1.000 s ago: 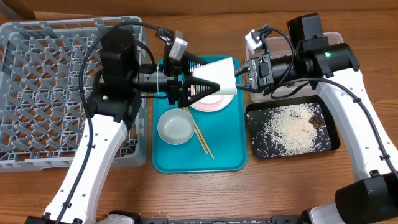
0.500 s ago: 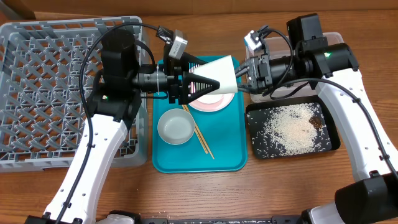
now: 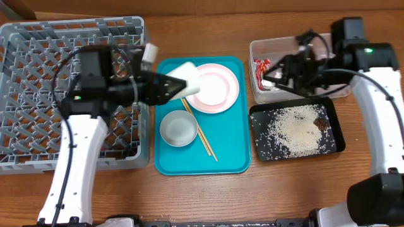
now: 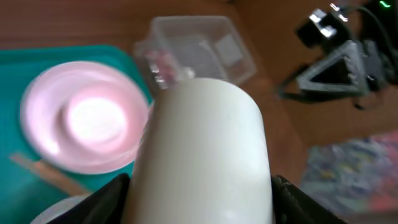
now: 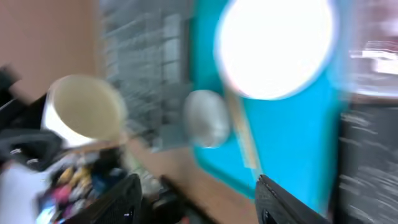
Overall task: Sort waste into correct bins and load items into the dishwasher
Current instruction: 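Carry the cup with the left gripper and set it in the dish rack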
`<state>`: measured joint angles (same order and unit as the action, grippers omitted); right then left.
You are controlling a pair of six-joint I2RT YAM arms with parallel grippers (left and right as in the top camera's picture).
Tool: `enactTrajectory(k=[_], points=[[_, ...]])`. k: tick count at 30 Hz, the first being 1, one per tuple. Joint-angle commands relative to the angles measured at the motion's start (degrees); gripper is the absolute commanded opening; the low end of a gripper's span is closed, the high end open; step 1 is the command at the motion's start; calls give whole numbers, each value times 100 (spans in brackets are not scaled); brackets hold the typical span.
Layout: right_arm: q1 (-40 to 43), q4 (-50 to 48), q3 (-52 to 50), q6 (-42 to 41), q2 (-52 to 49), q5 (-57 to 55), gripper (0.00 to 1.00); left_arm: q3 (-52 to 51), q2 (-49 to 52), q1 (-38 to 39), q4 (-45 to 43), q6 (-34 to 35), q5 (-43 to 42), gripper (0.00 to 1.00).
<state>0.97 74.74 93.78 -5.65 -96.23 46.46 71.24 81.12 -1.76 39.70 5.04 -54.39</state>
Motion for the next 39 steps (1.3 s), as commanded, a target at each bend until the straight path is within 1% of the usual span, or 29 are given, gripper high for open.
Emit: enactTrajectory(k=[1, 3, 8, 12, 14, 17, 22, 28, 29, 30, 31, 35, 38, 39], points=[[302, 234, 4, 221, 55, -1290, 61, 94, -201, -485, 538, -317, 1447, 11], [509, 437, 4, 278, 114, -1720, 61, 116, -337, -787, 933, -313, 2151, 4], [848, 796, 4, 404, 199, -2269, 61, 208, -592, -1480, 1714, -308, 3526, 4], [944, 811, 4, 402, 199, -2245, 62, 208, -634, -1974, 2142, 74, 4607, 4], [944, 807, 4, 402, 199, -2245, 62, 208, -625, -2170, 2273, 240, 4999, 4], [938, 807, 4, 404, 199, -2245, 61, 205, -623, -2369, 2306, 293, 5278, 4], [938, 844, 4, 402, 199, -2245, 61, 203, -433, -2485, 2302, 468, 5993, 5], [938, 852, 4, 402, 199, -2245, 61, 203, 186, -2485, 2251, 466, 5982, 6], [938, 852, 4, 402, 199, -2243, 61, 203, 291, -2485, 2210, 463, 5965, 9], [938, 852, 4, 402, 199, -2243, 62, 203, 415, -2485, 2153, 463, 5917, 21], [938, 852, 4, 402, 199, -2243, 62, 203, 601, -2485, 2068, 463, 5823, 24], [938, 855, 4, 400, 199, -2243, 62, 203, 859, -2485, 1816, 369, 5335, 27], [938, 859, 4, 400, 199, -2243, 62, 203, 887, -2485, 1757, 369, 5307, 27], [938, 859, 4, 400, 199, -2243, 62, 203, 887, -2485, 1738, 372, 5307, 25]])
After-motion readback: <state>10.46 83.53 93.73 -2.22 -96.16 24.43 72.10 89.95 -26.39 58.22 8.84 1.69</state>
